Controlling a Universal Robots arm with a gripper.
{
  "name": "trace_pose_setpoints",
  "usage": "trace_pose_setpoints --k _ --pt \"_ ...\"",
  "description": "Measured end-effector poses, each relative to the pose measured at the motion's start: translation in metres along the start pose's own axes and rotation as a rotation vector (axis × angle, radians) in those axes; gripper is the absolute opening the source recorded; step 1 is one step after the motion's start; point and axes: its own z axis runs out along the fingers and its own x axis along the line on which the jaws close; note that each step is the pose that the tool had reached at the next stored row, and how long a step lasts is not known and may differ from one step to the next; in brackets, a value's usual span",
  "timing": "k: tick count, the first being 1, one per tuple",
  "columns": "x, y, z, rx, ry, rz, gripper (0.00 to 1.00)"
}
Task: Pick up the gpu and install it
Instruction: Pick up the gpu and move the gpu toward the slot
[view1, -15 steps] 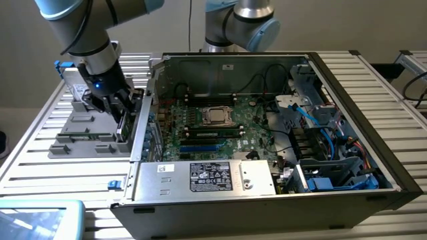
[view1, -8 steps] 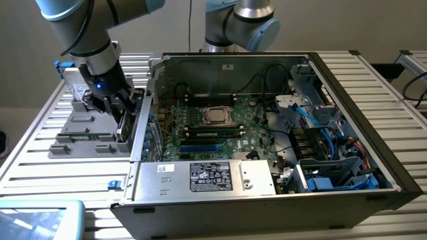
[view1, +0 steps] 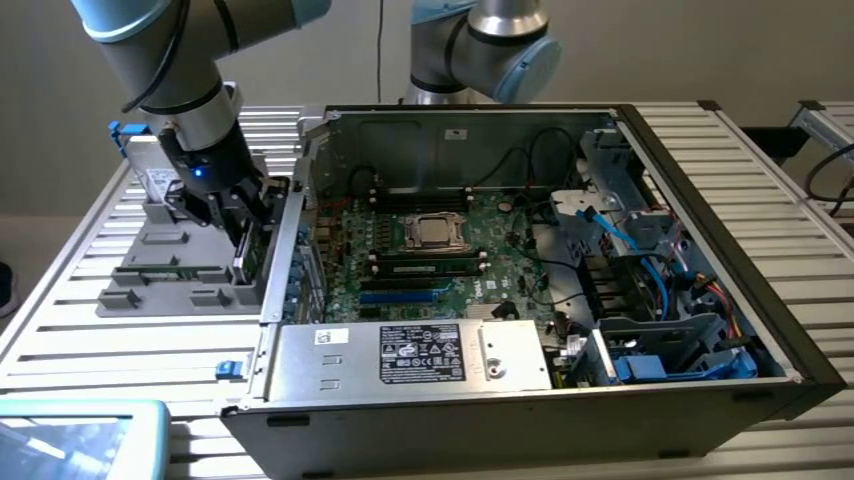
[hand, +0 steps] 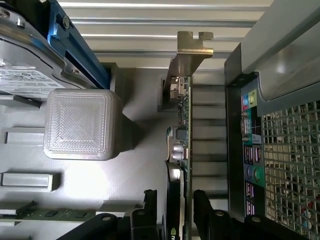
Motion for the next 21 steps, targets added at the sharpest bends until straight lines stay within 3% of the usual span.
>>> trace_pose_setpoints --k 10,13,17,21 --pt "0.0000 -0.0003 0.0000 -0.0026 0.0000 0.005 0.44" --pt "0.0001 -0.0003 0.0001 -0.0072 0.0001 0.005 0.44" --pt "0.0001 -0.0020 0.0000 -0.0185 0.0002 0.006 0.44" --pt "0.0001 -0.0026 -0.0001 -0.0226 0.0016 0.006 0.44"
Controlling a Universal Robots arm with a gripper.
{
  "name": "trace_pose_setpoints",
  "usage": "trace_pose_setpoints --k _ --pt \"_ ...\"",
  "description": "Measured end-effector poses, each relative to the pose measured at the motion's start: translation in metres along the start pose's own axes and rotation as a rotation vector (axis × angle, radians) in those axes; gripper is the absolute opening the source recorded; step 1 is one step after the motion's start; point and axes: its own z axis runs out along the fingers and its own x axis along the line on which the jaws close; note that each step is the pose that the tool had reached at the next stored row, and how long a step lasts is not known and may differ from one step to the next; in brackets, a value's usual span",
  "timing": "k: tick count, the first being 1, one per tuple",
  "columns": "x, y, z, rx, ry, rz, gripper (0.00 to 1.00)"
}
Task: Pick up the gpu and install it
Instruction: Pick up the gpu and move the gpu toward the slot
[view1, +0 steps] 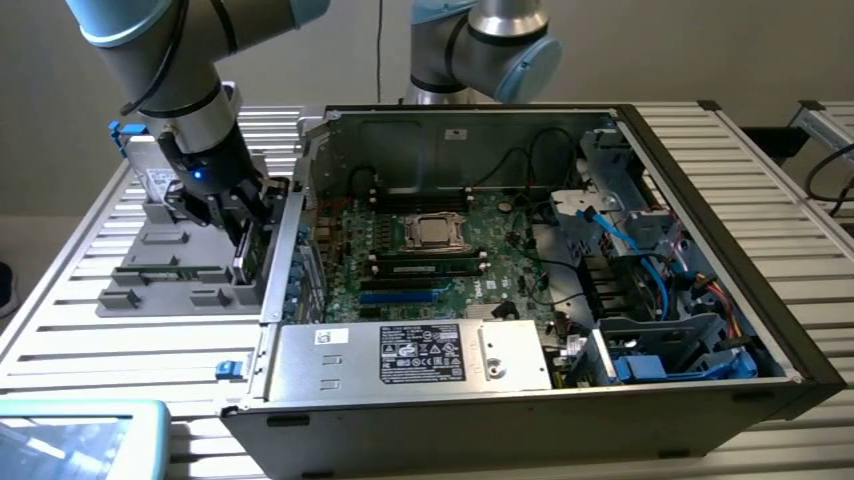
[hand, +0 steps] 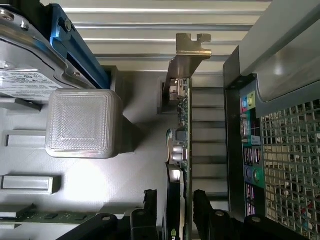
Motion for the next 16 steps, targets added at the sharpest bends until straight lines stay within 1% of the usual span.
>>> trace_pose_setpoints --k 5,8,11,15,16 --pt "0.0001 -0.0001 -0.0001 0.0001 0.0069 0.002 0.44" --pt "0.0000 -0.0002 -0.0001 0.0001 0.0075 0.003 0.44" --pt "-0.0001 -0.0002 0.0000 0.0015 0.0074 0.003 0.44" --pt "-0.0003 -0.0002 0.0000 0.0080 0.0080 0.004 0.44" --pt "-0.0003 -0.0002 0.0000 0.0086 0.0081 0.004 0.44"
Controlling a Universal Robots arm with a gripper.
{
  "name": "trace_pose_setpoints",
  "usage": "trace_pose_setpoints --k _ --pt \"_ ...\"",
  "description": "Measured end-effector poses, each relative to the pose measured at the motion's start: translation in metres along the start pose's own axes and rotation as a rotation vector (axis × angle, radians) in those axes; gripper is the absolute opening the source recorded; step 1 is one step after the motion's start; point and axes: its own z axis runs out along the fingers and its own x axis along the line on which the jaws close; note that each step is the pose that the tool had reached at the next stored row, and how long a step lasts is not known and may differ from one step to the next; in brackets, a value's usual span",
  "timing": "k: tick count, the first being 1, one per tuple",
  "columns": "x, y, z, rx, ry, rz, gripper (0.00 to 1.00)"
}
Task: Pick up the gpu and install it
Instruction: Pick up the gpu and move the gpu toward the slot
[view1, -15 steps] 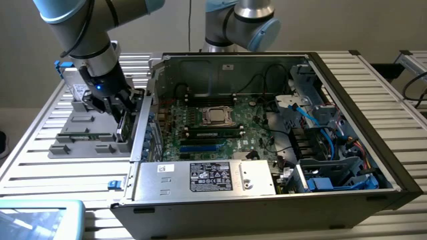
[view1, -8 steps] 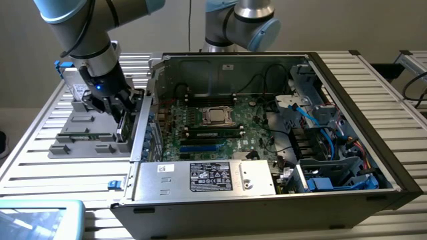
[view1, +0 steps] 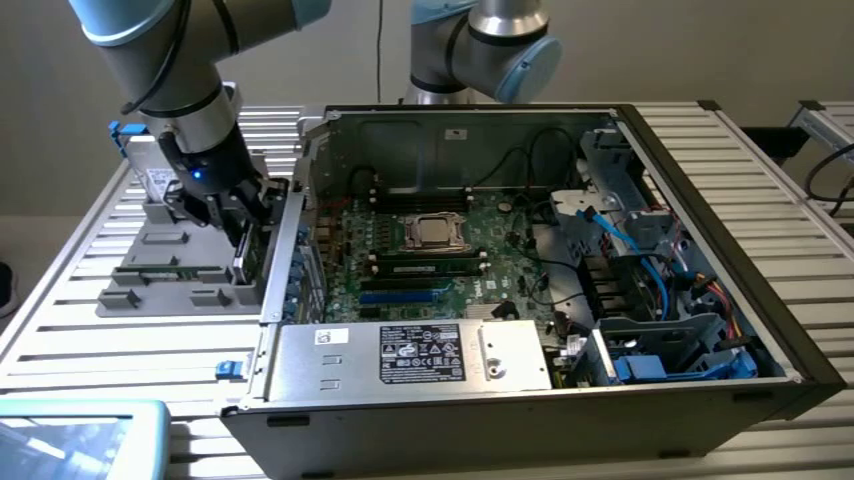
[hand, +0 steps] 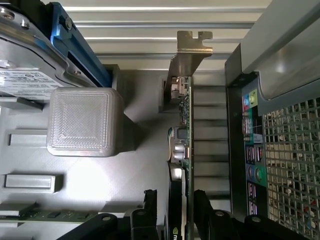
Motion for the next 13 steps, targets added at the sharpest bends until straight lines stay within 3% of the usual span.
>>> trace_pose_setpoints --k 9,13 --pt "-0.0010 0.0001 0.0000 0.0001 0.0017 0.000 0.44" --pt "-0.0012 0.0001 0.0000 0.0003 0.0058 0.001 0.28"
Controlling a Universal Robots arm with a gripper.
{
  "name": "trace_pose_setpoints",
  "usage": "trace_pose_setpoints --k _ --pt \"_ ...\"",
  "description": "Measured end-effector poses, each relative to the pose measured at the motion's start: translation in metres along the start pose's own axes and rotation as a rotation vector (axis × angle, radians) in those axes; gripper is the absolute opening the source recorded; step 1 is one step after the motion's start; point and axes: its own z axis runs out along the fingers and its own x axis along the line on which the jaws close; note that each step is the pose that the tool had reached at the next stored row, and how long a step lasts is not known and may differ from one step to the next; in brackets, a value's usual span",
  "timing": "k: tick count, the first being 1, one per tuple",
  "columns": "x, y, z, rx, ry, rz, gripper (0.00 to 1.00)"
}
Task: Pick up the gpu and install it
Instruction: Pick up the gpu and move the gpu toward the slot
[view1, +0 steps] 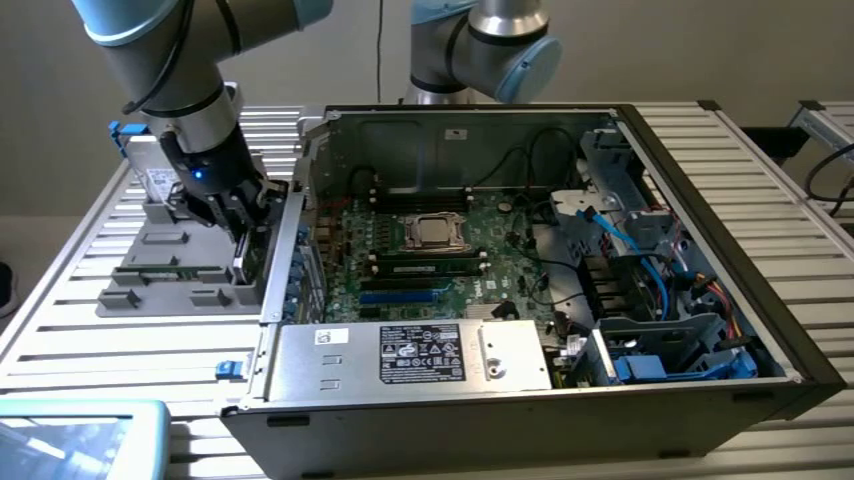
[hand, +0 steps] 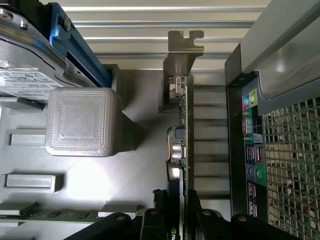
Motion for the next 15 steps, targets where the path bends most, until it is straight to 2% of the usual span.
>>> trace_pose_setpoints --k 4,6,7,8,9,15 --pt "0.000 0.0000 0.0000 -0.0001 0.0002 0.000 0.28" --pt "0.000 0.0000 0.0001 -0.0001 0.0037 0.000 0.28" --pt "0.000 0.0000 0.0002 -0.0001 0.0108 0.001 0.28" --pt "0.000 0.0000 0.0000 0.0000 0.0211 0.003 0.28" --pt "0.000 0.0001 -0.0012 -0.0002 0.0289 0.004 0.28" --pt "0.000 0.0032 -0.0271 -0.0002 0.0309 0.004 0.28"
